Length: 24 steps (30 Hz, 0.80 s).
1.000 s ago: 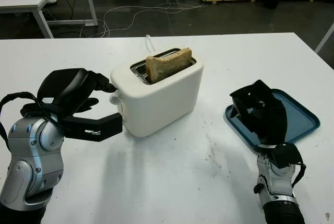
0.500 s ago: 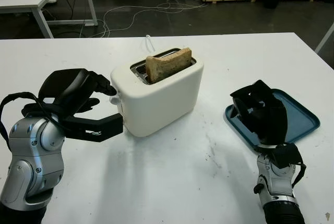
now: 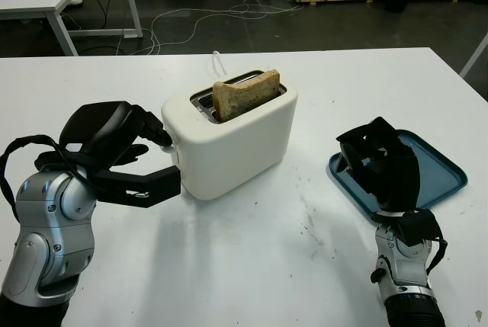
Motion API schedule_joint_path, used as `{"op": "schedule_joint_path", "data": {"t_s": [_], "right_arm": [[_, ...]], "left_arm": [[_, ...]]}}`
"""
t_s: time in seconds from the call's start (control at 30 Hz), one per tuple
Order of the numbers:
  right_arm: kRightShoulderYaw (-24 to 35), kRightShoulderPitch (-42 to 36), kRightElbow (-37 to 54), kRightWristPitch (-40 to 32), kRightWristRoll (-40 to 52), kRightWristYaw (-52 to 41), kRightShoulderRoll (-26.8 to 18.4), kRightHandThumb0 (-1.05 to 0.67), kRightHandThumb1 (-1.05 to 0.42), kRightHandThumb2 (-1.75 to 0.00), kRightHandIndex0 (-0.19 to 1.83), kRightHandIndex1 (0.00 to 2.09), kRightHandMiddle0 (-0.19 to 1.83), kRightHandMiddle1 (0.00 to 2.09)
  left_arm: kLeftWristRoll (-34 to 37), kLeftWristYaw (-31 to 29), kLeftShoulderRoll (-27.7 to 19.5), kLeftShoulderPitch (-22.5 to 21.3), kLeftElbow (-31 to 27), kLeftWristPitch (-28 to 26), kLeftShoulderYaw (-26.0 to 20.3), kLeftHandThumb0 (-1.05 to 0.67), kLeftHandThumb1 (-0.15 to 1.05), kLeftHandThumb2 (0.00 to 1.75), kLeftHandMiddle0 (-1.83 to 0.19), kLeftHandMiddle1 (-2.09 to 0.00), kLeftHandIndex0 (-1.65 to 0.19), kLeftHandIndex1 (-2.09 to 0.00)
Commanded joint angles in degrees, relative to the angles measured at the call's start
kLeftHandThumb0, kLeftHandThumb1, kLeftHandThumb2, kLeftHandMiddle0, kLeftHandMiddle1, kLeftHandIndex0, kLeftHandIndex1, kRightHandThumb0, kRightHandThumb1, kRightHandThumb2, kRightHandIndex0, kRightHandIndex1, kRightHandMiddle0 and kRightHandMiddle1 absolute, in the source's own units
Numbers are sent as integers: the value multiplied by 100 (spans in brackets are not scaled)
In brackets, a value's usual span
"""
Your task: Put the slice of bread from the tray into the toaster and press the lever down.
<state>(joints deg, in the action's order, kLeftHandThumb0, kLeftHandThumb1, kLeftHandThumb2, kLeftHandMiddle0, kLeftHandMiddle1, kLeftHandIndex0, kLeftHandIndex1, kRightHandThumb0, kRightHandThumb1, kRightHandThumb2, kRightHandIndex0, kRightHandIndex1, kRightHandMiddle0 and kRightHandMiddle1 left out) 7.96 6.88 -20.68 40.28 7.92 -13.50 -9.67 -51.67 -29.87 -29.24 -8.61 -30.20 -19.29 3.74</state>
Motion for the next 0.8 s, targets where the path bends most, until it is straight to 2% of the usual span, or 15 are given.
{"op": "schedule_joint_path", "data": {"t_s": [0.0, 0.17, 0.37, 0.5, 0.53, 0.63, 0.7, 0.73, 0.77], "right_arm": [[-13, -11, 91, -77, 17, -1, 9, -37, -92, -30, 95, 175, 63, 175], [-12, 0, 79, -39, 46, -28, 14, -36, -92, -31, 95, 175, 63, 175], [-8, 7, 77, -34, 26, -10, 18, -37, -92, -30, 96, 175, 63, 175], [-7, 16, 65, 0, 13, -6, 16, -37, -92, -30, 96, 175, 63, 175], [-6, 19, 57, 15, -1, -1, 14, -37, -92, -30, 96, 175, 64, 175], [-11, 6, 92, -43, 25, -4, 23, -37, -92, -30, 96, 175, 64, 175], [-15, 0, 98, -50, 14, -5, 18, -37, -92, -30, 96, 175, 64, 175], [-16, -2, 103, -48, 1, 3, 16, -37, -92, -31, 96, 175, 64, 175], [-18, -1, 101, -43, 0, 1, 18, -37, -92, -31, 96, 175, 64, 175]], "left_arm": [[-102, 45, -80, -9, 146, 62, 71, 9, 92, 3, -91, -170, -137, -10], [-138, 85, -85, -12, 322, 56, 131, 8, 92, 4, -85, -174, -143, -15], [-131, 254, -78, 15, 521, 111, 180, 7, 92, 3, -85, -175, -141, -16], [-73, 348, -64, 20, 600, 150, 219, 7, 92, 4, -86, -175, -141, -24], [-45, 361, -54, 23, 612, 164, 229, 7, 92, 4, -86, -175, -135, -37], [124, 363, 43, 22, 644, 179, 286, 8, 92, 8, -86, -175, -95, -114], [242, 325, 169, 27, 645, 138, 396, 8, 92, 9, -85, -175, -85, -132], [276, 306, 224, 29, 650, 112, 455, 9, 92, 10, -85, -175, -82, -113], [312, 305, 317, 39, 680, 89, 542, 9, 92, 11, -85, -175, -88, -90]]}}
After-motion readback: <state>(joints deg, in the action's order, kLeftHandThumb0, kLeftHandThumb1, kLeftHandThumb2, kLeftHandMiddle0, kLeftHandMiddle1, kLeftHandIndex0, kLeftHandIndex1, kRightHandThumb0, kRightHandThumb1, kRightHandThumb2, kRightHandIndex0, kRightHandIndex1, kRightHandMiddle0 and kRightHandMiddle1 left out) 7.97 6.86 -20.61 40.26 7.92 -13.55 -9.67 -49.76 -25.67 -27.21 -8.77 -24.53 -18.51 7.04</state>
